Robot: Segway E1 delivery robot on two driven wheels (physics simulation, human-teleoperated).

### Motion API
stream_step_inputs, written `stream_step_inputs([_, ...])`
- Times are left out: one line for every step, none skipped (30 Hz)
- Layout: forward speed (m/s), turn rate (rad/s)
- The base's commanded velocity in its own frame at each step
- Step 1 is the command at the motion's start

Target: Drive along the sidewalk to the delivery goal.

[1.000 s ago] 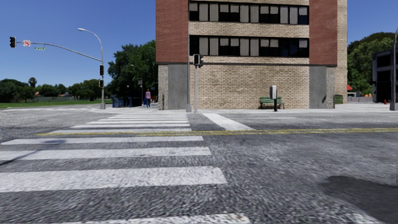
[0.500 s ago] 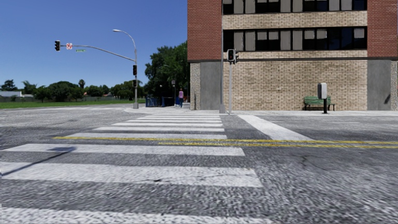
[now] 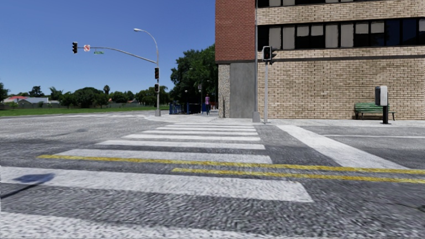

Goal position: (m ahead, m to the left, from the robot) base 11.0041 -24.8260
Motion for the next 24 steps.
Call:
stream_step_inputs([2.0, 0.0])
stream_step_inputs([2.0, 0.0])
stream_step_inputs([2.0, 0.0])
stream_step_inputs([2.0, 0.0])
stream_step_inputs([2.0, 0.0])
stream_step_inputs([2.0, 0.0])
stream_step_inputs([2.0, 0.0])
stream_step_inputs([2.0, 0.0])
stream_step_inputs([2.0, 0.0])
stream_step_inputs([2.0, 0.0])
stream_step_inputs([2.0, 0.0])
stream_step_inputs([2.0, 0.0])
stream_step_inputs([2.0, 0.0])
stream_step_inputs([2.0, 0.0])
stream_step_inputs([2.0, 0.0])
stream_step_inputs([2.0, 0.0])
stream_step_inputs([2.0, 0.0])
stream_step_inputs([2.0, 0.0])
stream_step_inputs([2.0, 0.0])
stream_step_inputs([2.0, 0.0])
stream_step_inputs([2.0, 0.0])
stream_step_inputs([2.0, 0.0])
stream_step_inputs([2.0, 0.0])
stream_step_inputs([2.0, 0.0])
